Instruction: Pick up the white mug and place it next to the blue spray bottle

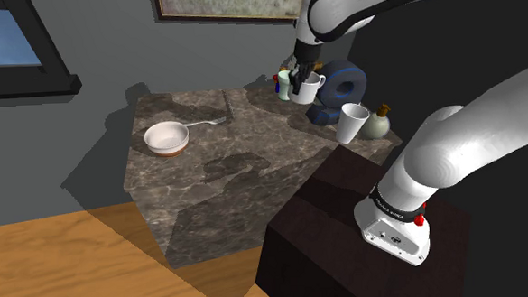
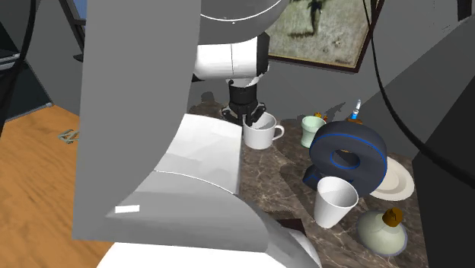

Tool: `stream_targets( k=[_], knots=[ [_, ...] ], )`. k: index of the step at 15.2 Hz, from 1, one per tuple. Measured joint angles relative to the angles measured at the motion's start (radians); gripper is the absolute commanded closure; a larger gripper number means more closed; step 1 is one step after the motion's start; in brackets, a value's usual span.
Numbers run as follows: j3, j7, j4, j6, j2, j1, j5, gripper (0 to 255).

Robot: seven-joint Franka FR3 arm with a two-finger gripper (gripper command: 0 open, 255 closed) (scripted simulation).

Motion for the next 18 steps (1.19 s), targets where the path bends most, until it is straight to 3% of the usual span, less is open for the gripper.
stream_targets(
  k=[12,18],
  knots=[
    [0.005,-0.009,0.119,-0.174,-0.055,0.002,0.008,255],
    [-0.081,-0.122,0.223,-0.173,0.043,-0.036,-0.011,255]
  ],
)
